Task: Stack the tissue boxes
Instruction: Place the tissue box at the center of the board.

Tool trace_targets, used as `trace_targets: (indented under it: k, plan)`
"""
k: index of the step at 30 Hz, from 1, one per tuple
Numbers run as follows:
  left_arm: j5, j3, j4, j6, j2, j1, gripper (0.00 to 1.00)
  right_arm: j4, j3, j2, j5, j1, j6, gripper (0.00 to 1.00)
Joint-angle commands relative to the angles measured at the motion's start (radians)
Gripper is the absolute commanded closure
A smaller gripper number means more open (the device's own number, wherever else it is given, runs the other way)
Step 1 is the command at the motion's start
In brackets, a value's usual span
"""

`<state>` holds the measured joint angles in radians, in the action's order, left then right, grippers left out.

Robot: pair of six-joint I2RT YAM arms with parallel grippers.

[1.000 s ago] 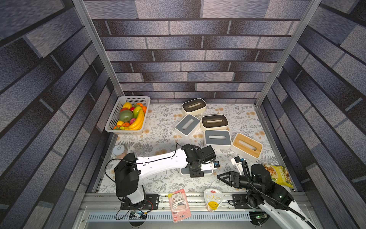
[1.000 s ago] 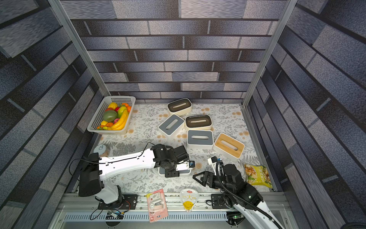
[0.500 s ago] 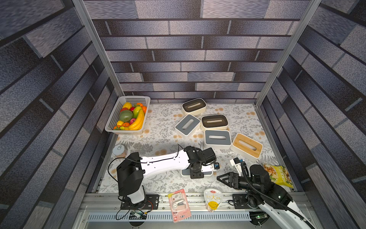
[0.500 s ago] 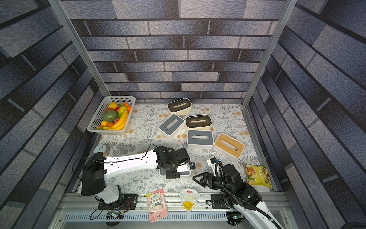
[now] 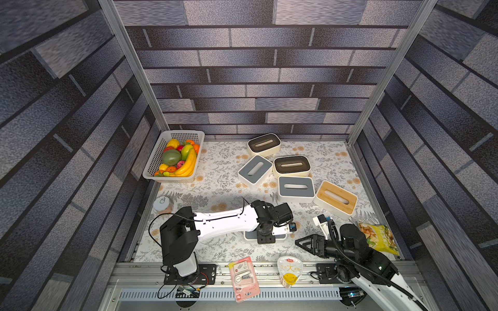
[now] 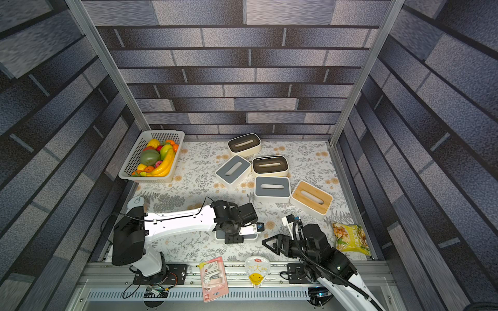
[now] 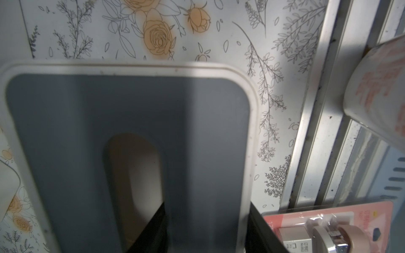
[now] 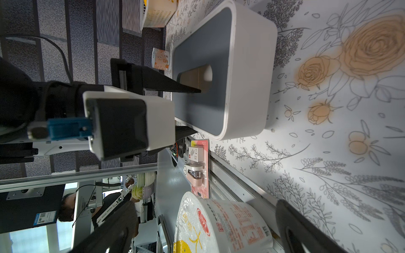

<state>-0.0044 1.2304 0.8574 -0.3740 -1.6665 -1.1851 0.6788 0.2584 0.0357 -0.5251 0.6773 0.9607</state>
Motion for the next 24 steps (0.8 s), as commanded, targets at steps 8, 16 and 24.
trace_targets:
  k: [8,16,24]
  plan:
    - [-0.014,-0.029,-0.024,-0.006,0.008,-0.002,0.58,0.029,-0.017,-0.008,0.002,-0.006,0.000,0.00]
    - [-0.009,-0.049,-0.043,-0.005,0.010,0.001,0.58,0.031,-0.027,-0.008,0.007,-0.005,0.006,0.00]
    - [-0.006,-0.067,-0.059,-0.016,0.019,0.002,0.57,0.027,-0.035,-0.005,0.010,-0.006,0.006,0.00]
